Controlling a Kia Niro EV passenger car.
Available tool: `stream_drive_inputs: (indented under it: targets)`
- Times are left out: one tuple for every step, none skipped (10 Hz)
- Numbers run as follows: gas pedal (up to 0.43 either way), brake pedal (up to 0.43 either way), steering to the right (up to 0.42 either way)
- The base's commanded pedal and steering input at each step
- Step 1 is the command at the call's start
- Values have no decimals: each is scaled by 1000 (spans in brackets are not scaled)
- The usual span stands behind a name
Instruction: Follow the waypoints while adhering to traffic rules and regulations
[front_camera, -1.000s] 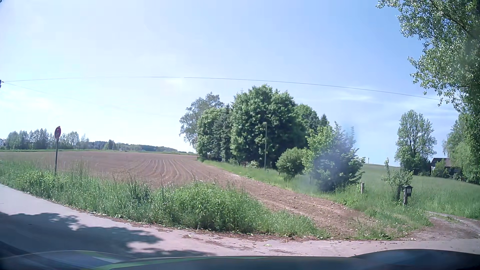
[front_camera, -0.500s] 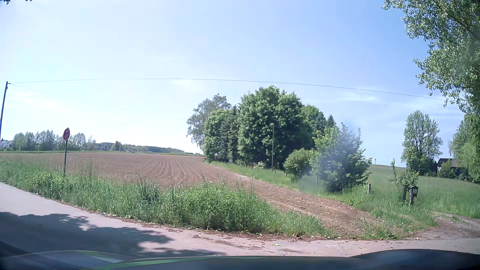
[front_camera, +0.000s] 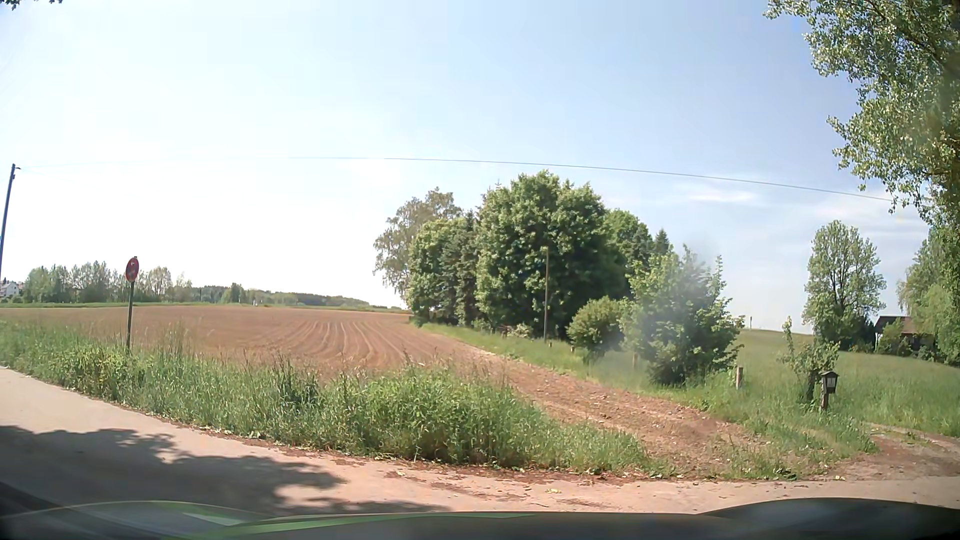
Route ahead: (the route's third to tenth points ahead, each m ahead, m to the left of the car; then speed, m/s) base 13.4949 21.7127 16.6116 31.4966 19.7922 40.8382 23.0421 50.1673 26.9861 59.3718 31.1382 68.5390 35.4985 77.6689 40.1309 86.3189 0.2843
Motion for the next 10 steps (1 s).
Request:
stream_drive_inputs:
  targets:
    - [118,0,-32]
    - [130,0,-115]
    - [150,0,-179]
    - [157,0,-250]
    - [157,0,-309]
    - [177,0,-402]
    - [189,0,-474]
    - [189,0,-504]
    - [197,0,-552]
    - [209,0,-613]
